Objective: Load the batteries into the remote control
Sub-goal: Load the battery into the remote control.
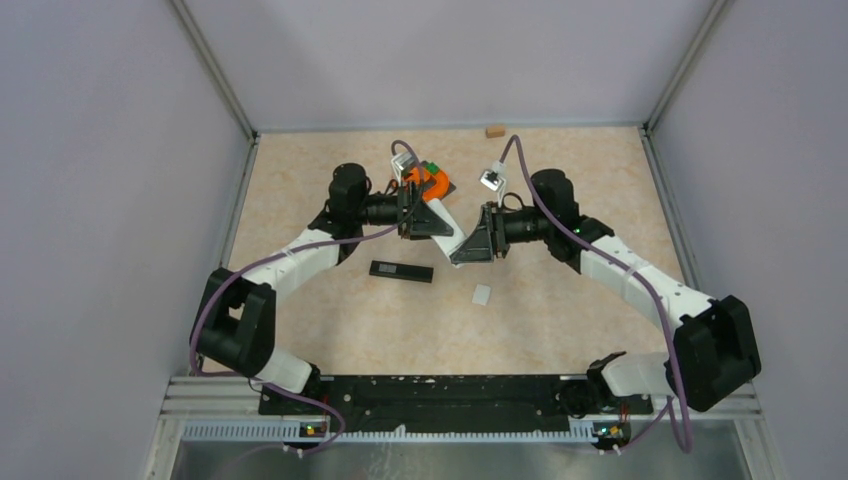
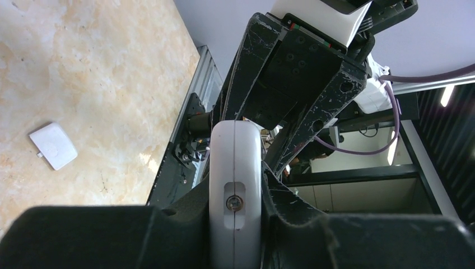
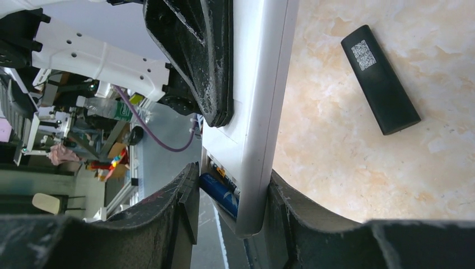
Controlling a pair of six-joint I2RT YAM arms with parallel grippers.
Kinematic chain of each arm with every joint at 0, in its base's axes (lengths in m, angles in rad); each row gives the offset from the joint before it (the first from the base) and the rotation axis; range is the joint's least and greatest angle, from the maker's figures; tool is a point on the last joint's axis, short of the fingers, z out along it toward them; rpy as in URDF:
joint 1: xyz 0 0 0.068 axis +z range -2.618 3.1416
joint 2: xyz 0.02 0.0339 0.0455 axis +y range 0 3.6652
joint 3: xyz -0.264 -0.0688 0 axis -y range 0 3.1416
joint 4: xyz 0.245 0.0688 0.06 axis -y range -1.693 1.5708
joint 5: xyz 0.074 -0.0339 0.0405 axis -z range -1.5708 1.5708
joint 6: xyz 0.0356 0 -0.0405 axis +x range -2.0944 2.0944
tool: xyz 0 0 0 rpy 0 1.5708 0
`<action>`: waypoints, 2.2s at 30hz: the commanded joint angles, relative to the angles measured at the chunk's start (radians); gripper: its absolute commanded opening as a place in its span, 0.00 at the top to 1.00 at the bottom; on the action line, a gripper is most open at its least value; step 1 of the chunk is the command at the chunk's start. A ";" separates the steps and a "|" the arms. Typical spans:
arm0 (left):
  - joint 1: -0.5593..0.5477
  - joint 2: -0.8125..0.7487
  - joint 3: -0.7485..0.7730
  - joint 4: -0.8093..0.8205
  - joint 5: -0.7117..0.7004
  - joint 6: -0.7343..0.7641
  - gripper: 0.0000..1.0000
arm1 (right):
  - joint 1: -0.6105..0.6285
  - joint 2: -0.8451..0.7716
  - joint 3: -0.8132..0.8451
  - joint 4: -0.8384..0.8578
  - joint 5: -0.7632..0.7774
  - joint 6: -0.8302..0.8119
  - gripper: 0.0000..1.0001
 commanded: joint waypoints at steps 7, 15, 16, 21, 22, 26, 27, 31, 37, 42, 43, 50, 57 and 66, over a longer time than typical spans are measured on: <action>0.009 -0.034 -0.030 0.132 0.070 -0.122 1.00 | -0.009 -0.028 -0.009 0.049 0.067 -0.053 0.79; 0.011 -0.030 -0.037 0.132 0.070 -0.138 1.00 | -0.009 -0.036 -0.005 -0.011 0.151 -0.166 0.58; 0.012 -0.030 -0.038 0.132 0.069 -0.139 1.00 | -0.009 -0.041 -0.006 -0.015 0.152 -0.181 0.57; 0.013 -0.021 -0.036 0.137 0.069 -0.146 1.00 | -0.009 -0.054 -0.006 -0.058 0.181 -0.244 0.52; 0.013 -0.019 -0.037 0.139 0.071 -0.149 1.00 | -0.009 -0.052 -0.002 -0.067 0.185 -0.252 0.51; 0.013 -0.014 -0.037 0.154 0.073 -0.155 1.00 | -0.008 -0.055 -0.003 -0.055 0.210 -0.228 0.31; 0.013 -0.013 -0.038 0.157 0.071 -0.157 1.00 | -0.009 -0.058 -0.006 -0.039 0.216 -0.198 0.23; 0.016 -0.011 -0.043 0.184 0.064 -0.160 1.00 | -0.009 -0.075 -0.022 0.038 0.162 -0.105 0.11; 0.019 -0.001 -0.047 0.209 0.058 -0.163 1.00 | -0.009 -0.103 -0.088 0.234 0.064 0.054 0.04; 0.020 0.006 -0.052 0.217 0.051 -0.165 1.00 | -0.009 -0.118 -0.120 0.312 0.015 0.100 0.03; 0.020 0.007 -0.053 0.218 0.050 -0.165 1.00 | -0.009 -0.122 -0.124 0.326 0.011 0.109 0.03; 0.021 0.007 -0.059 0.223 0.045 -0.165 1.00 | -0.009 -0.121 -0.130 0.357 0.035 0.153 0.02; 0.024 0.005 -0.064 0.223 0.043 -0.167 1.00 | -0.008 -0.105 -0.119 0.323 0.031 0.146 0.35; 0.024 0.006 -0.060 0.220 0.036 -0.173 1.00 | -0.008 -0.091 -0.110 0.222 0.010 0.043 0.46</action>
